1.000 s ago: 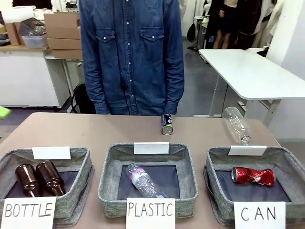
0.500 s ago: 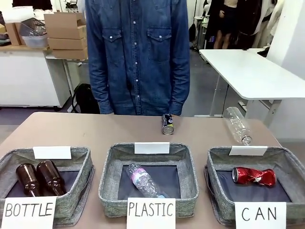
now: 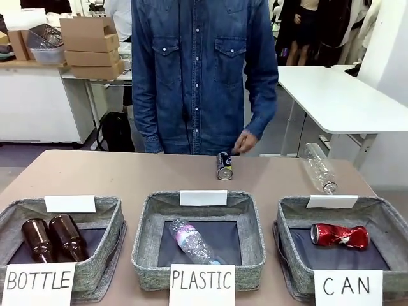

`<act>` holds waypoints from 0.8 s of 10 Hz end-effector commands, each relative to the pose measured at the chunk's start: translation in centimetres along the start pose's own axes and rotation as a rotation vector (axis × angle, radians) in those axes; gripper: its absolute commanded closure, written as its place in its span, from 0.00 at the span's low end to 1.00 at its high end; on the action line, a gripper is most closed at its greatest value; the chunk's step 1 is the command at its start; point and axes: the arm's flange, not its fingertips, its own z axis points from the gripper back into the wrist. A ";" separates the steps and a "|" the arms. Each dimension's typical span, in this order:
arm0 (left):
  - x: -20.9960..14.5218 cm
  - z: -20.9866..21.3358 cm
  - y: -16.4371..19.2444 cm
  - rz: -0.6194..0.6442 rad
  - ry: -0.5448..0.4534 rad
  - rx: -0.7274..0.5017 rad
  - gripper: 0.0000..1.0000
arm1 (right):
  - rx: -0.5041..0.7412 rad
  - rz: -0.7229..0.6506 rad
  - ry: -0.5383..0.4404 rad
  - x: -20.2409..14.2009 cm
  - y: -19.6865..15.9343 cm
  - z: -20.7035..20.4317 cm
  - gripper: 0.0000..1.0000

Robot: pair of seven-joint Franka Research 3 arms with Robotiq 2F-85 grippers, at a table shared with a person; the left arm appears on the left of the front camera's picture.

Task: Sort the can waste into the basket.
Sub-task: Pick up the can waste from the table and place it in the right Fabric basket.

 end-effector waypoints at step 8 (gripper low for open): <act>0.0 -0.1 -0.3 0.010 0.003 -0.005 0.00 | -0.423 0.406 -0.080 8.7 2.2 -10.7 0.00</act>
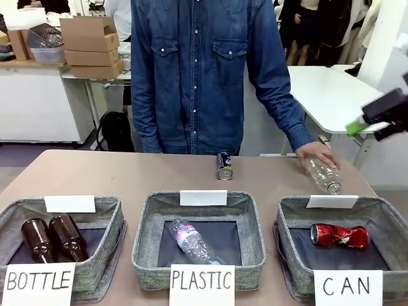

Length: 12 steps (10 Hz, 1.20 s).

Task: Sort the can waste into the basket.
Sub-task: Pick up the can waste from the table and place it in the right Fabric basket.

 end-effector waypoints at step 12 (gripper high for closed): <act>0.0 -0.1 -0.3 0.009 0.001 -0.005 0.00 | 0.154 0.076 0.153 -1.4 0.8 -0.1 0.00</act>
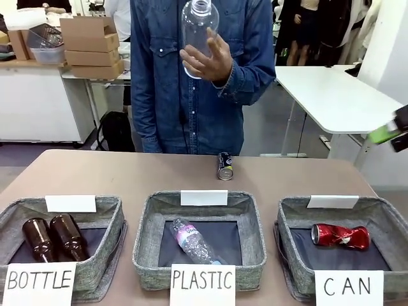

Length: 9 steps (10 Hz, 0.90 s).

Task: Sort the can waste into the basket.
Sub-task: Pick up the can waste from the table and place it in the right Fabric basket.

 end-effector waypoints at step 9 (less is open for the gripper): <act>0.0 0.0 -0.3 0.009 0.000 -0.006 0.00 | -0.044 0.055 0.030 3.0 0.1 -2.8 0.00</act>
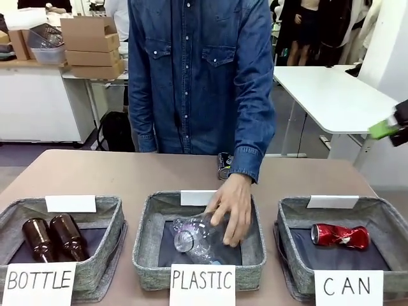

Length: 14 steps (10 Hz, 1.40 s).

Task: Sort the can waste into the basket.
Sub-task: Pick up the can waste from the table and place it in the right Fabric basket.

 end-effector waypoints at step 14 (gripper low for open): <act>0.0 0.0 -0.3 0.009 0.001 -0.006 0.00 | -0.070 -0.110 -0.026 12.8 -2.4 -18.9 0.00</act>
